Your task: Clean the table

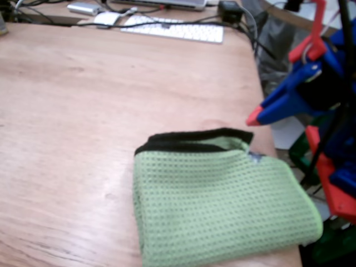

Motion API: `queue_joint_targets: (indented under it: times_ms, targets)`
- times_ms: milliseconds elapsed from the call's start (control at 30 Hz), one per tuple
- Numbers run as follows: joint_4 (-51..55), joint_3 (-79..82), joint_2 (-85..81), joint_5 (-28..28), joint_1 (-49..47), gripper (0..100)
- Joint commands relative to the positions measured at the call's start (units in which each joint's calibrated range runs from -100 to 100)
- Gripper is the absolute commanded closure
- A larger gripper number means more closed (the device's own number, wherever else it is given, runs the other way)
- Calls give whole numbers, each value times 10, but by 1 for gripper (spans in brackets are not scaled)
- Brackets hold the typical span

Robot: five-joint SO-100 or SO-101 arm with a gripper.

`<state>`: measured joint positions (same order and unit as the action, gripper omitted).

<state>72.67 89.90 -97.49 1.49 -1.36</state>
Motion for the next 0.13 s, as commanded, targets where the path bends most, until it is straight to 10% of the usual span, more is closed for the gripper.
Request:
queue_joint_targets:
  times_ms: [0, 100]
  targets:
    - [-7, -4, -2, -3, 0, 99]
    - [-7, -4, -2, -3, 0, 99]
